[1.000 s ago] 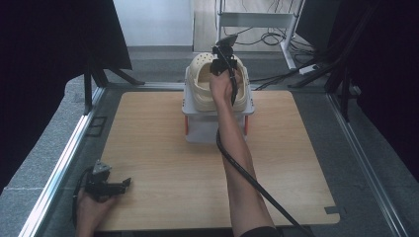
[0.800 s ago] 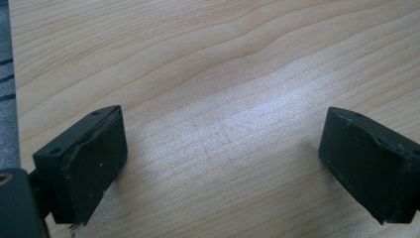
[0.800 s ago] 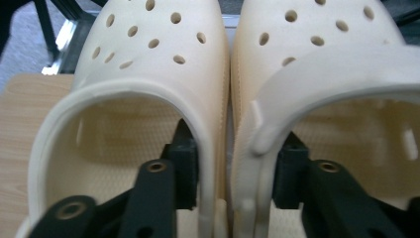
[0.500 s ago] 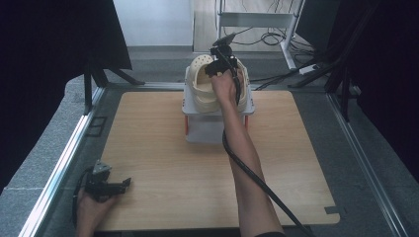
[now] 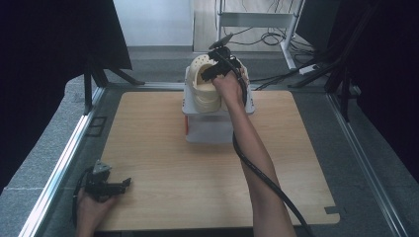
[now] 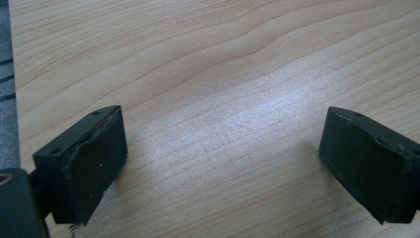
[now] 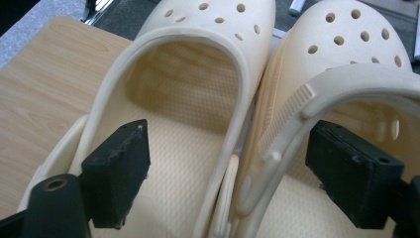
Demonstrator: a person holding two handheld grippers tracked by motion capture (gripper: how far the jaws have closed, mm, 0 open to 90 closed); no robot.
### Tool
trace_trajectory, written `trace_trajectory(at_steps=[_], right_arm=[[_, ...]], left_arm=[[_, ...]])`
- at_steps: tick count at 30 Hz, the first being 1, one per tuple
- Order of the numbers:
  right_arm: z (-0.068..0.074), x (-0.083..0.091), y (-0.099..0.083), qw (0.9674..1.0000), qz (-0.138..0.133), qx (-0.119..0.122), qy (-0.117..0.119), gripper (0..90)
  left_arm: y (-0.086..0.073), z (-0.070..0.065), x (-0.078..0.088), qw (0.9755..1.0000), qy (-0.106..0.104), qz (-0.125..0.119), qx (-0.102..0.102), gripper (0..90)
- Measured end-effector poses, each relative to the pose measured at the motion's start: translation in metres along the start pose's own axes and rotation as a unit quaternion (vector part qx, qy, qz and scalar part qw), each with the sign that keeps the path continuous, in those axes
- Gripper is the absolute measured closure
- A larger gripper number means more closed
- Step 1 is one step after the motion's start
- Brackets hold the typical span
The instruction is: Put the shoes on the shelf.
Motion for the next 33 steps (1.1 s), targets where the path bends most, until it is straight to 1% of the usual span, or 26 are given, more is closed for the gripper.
trace_trajectory(at_steps=[3, 4, 7, 11, 13, 17, 19, 20, 21, 23, 24, 29, 30, 32, 33], right_arm=[[0.001, 0.005, -0.001, 0.9999, -0.005, 0.011, 0.008, 14.8], [0.000, 0.007, -0.002, 0.9998, -0.008, 0.012, 0.015, 14.8], [0.001, 0.013, -0.002, 0.9995, -0.019, 0.002, 0.026, 14.4], [0.003, 0.021, -0.004, 0.9986, -0.025, 0.005, 0.047, 13.4], [0.005, 0.025, -0.006, 0.9978, -0.029, 0.012, 0.058, 13.1], [0.007, 0.034, -0.010, 0.9959, -0.034, 0.016, 0.082, 11.9], [0.008, 0.037, -0.013, 0.9949, -0.030, 0.021, 0.095, 7.2], [0.008, 0.039, -0.015, 0.9943, -0.023, 0.025, 0.101, 3.8], [0.008, 0.041, -0.017, 0.9936, -0.022, 0.030, 0.106, 2.2], [0.009, 0.045, -0.021, 0.9927, -0.026, 0.040, 0.111, 0.8], [0.008, 0.047, -0.024, 0.9917, -0.030, 0.048, 0.116, 0.0], [0.007, 0.058, -0.034, 0.9891, -0.035, 0.052, 0.133, 0.0], [0.006, 0.060, -0.035, 0.9882, -0.039, 0.056, 0.137, 0.0], [0.005, 0.065, -0.039, 0.9878, -0.040, 0.059, 0.138, 0.0], [0.004, 0.068, -0.041, 0.9869, -0.041, 0.062, 0.143, 0.0]], left_arm=[[0.000, 0.000, 0.000, 1.0000, 0.000, 0.000, 0.000, 4.8], [0.000, 0.000, 0.000, 1.0000, 0.000, 0.000, 0.000, 4.8], [0.000, 0.000, 0.000, 1.0000, 0.000, 0.000, 0.000, 4.8], [0.000, 0.000, 0.000, 1.0000, 0.000, 0.000, 0.000, 4.8], [0.000, 0.000, 0.000, 1.0000, 0.000, 0.000, 0.000, 4.8], [0.000, 0.000, 0.000, 1.0000, 0.000, -0.001, 0.001, 4.8], [0.000, 0.000, 0.000, 1.0000, 0.000, 0.000, 0.000, 4.8], [0.000, 0.000, 0.000, 1.0000, 0.000, 0.000, 0.000, 4.8], [0.000, 0.000, 0.000, 1.0000, 0.000, -0.001, 0.001, 4.9], [0.000, 0.000, 0.000, 1.0000, 0.000, -0.001, 0.001, 4.8], [0.000, 0.000, 0.000, 1.0000, 0.000, -0.001, 0.001, 4.8], [0.000, 0.000, 0.000, 1.0000, 0.001, -0.001, 0.002, 4.9], [0.000, 0.000, 0.000, 1.0000, 0.001, -0.001, 0.002, 4.9], [0.000, 0.000, 0.000, 1.0000, 0.001, -0.001, 0.002, 4.9], [0.000, 0.000, 0.000, 1.0000, 0.001, -0.001, 0.002, 4.8]])
Point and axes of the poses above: each handheld gripper's, and its own axes: x roughly backward along the jaws, y roughly out of its top, z roughly to its left, the point moved 2 cm from there along -x, roughly forward along the jaws, and after that the axes turned 13 degrees about -z, right-handed, at the moved point
